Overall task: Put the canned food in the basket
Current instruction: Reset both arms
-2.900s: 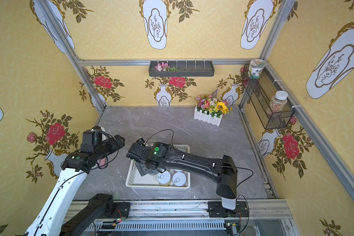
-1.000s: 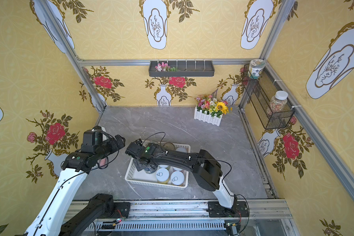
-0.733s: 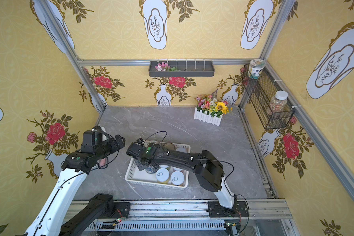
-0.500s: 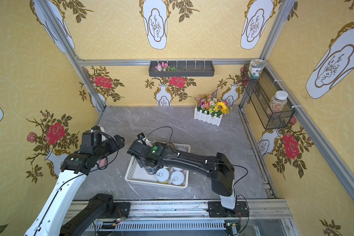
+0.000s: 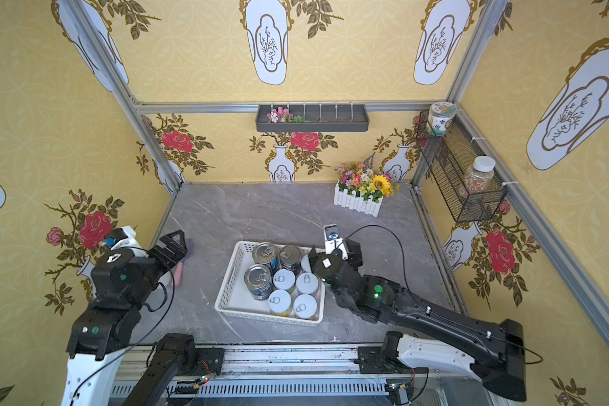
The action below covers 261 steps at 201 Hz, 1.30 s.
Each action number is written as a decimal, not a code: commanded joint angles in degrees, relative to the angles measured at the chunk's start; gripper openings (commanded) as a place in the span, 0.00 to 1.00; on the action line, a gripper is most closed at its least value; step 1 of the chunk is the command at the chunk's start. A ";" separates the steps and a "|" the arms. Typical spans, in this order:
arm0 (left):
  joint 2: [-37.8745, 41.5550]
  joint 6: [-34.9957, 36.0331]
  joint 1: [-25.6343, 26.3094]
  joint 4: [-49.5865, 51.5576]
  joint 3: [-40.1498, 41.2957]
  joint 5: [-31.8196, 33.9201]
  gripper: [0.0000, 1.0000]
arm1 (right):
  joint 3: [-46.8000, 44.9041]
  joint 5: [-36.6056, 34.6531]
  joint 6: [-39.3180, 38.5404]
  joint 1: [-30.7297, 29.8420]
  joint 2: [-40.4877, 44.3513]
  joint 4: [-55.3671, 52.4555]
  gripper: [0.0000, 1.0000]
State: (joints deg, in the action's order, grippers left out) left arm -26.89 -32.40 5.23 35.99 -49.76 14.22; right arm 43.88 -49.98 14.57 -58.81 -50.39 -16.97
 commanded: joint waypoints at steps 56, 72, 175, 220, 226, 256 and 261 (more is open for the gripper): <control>-3.48 -0.60 0.07 -25.14 23.31 8.37 1.00 | -24.14 1.47 -18.43 16.96 15.83 30.90 0.97; -5.53 -0.83 0.52 -29.52 29.76 16.64 1.00 | -26.07 3.25 -17.67 21.45 10.82 34.95 0.97; -13.99 33.96 3.53 -97.94 59.22 8.56 1.00 | -29.85 8.69 -18.43 42.90 -32.69 75.11 0.97; -39.33 30.52 -3.86 -110.08 53.22 2.40 1.00 | -22.96 21.75 -10.29 50.74 -31.73 55.99 0.97; -43.25 31.32 -3.85 -109.82 50.86 0.66 1.00 | -22.97 21.76 -10.23 50.78 -31.55 55.84 0.97; -46.98 31.18 -4.62 -103.50 46.99 -0.97 1.00 | -23.85 23.95 -10.61 51.16 -31.25 57.03 0.97; -46.74 31.32 -4.59 -101.58 46.20 -1.65 1.00 | -24.55 25.42 -11.22 51.37 -30.90 58.28 0.99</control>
State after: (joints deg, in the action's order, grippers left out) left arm -74.81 -1.52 1.02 -66.94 -2.24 15.59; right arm 20.51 -29.15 3.22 -7.94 -81.95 38.79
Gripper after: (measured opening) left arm 0.998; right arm 0.973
